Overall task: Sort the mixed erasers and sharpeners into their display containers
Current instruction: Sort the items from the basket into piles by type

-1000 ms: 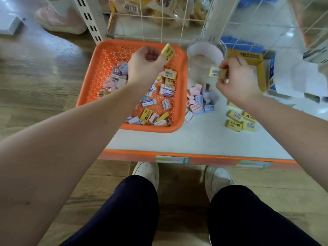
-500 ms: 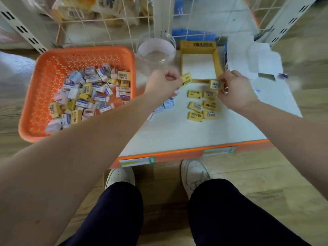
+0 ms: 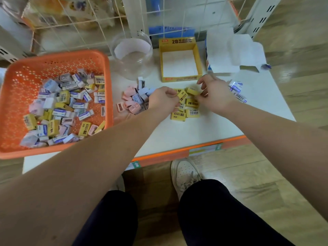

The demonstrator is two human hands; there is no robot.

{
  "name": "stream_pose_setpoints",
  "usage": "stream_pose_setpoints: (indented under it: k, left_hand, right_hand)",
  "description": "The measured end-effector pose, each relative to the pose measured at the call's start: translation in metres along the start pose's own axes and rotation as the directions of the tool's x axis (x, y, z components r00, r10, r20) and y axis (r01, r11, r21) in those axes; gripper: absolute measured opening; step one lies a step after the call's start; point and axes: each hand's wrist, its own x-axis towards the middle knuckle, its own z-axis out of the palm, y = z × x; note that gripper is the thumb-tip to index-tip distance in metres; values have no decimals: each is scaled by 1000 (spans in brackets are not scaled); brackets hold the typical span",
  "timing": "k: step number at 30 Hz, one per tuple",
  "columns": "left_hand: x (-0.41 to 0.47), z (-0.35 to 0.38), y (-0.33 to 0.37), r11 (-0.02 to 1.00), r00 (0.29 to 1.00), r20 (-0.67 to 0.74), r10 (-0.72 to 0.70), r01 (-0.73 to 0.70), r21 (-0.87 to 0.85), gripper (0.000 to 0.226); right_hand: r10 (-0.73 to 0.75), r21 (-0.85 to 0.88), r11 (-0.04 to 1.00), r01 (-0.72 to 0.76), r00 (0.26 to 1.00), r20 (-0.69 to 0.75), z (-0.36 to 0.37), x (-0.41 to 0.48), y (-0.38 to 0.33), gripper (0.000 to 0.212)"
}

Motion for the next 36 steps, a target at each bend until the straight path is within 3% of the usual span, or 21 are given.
stream_pose_setpoints:
  k: [6,13,15,19,24,28,32,36]
  left_hand:
    - [-1,-16,1,926,961,-7,277,-266,267,23]
    - [-10,-49,2,670,829,141,541,-526,525,28]
    - [-10,-62,6,612,789,112,603,-549,569,28]
    - [-6,-90,12,606,718,-39,694,-554,571,29]
    - [-3,-134,5,669,699,-181,692,-528,523,27]
    - [1,-174,-4,740,709,-302,637,-454,497,24]
    - [4,-213,-22,795,771,-351,532,-312,520,22]
    - [-1,-243,-44,808,868,-290,403,-189,557,20]
  right_hand:
    - [-4,-16,1000,3,998,-60,-4,0,1,30]
    - [-123,-61,991,115,979,-161,2,3,-33,24]
    - [-183,-100,981,168,968,-170,7,7,-46,22]
    - [-236,-106,969,221,958,-162,18,12,-69,20]
    - [-315,-89,949,303,929,-193,30,20,-99,18]
    - [-294,8,952,305,924,-244,35,28,-134,19]
    - [-304,105,925,364,879,-367,43,34,-176,18]
    - [-395,147,877,457,862,-318,63,29,-210,14]
